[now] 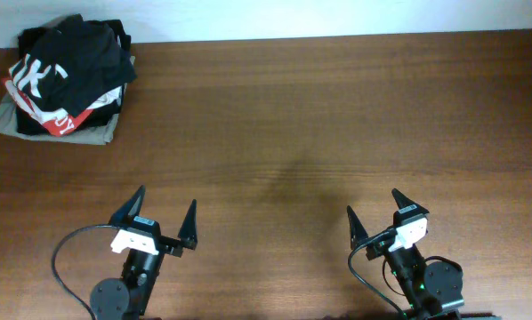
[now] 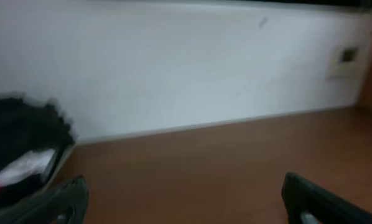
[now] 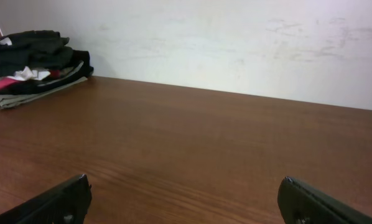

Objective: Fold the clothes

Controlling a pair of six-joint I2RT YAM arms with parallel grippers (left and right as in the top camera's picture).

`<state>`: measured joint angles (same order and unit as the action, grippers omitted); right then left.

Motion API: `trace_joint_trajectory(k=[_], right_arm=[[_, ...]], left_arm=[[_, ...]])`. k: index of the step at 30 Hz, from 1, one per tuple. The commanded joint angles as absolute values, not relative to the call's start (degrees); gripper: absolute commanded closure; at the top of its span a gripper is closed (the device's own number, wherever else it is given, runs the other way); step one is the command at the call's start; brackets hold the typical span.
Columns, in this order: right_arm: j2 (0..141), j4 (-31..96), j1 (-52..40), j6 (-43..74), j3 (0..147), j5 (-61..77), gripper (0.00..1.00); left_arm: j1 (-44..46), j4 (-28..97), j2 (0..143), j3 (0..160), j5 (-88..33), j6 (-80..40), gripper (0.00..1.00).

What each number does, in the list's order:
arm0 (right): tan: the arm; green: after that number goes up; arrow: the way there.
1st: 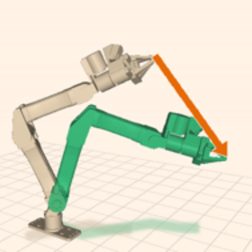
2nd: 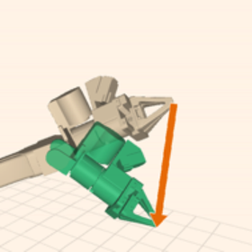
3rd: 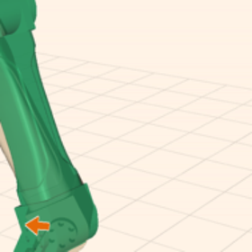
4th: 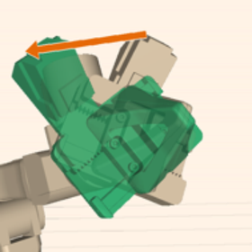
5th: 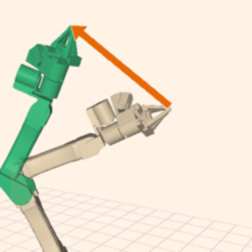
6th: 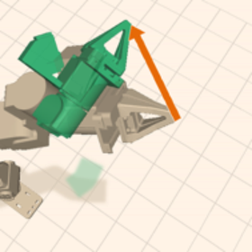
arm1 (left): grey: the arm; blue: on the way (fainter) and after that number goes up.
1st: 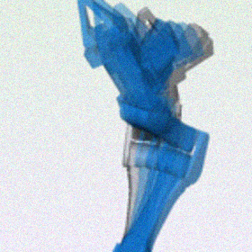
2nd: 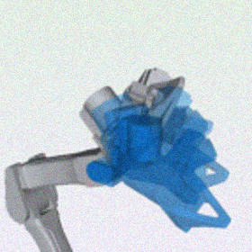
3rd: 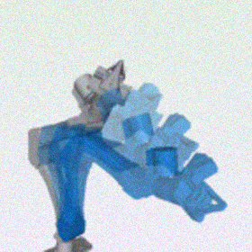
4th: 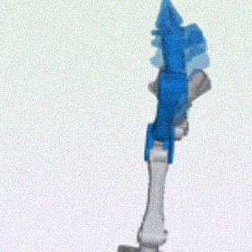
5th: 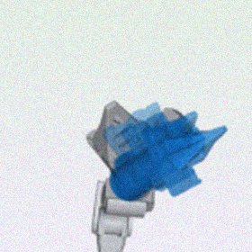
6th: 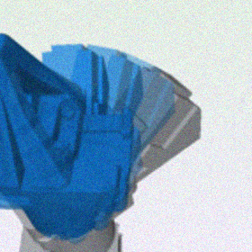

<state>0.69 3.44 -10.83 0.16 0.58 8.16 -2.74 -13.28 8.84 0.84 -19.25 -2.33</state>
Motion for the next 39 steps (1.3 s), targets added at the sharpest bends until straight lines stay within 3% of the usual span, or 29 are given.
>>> trace_joint_trajectory(k=[1,6,39], right_arm=[[0.19,3.86,-11.22,0.23,0.32,7.68,0.01],[0.19,3.86,-11.22,0.23,0.32,7.68,0.01],[0.19,3.86,-11.22,0.23,0.32,7.68,0.01]], left_arm=[[-3.18,-5.76,3.66,0.54,-13.08,-1.63,0.01],[-3.16,3.88,0.27,0.54,-10.35,-1.63,0.01],[-3.16,3.75,0.30,0.54,-10.02,-1.65,0.01]])
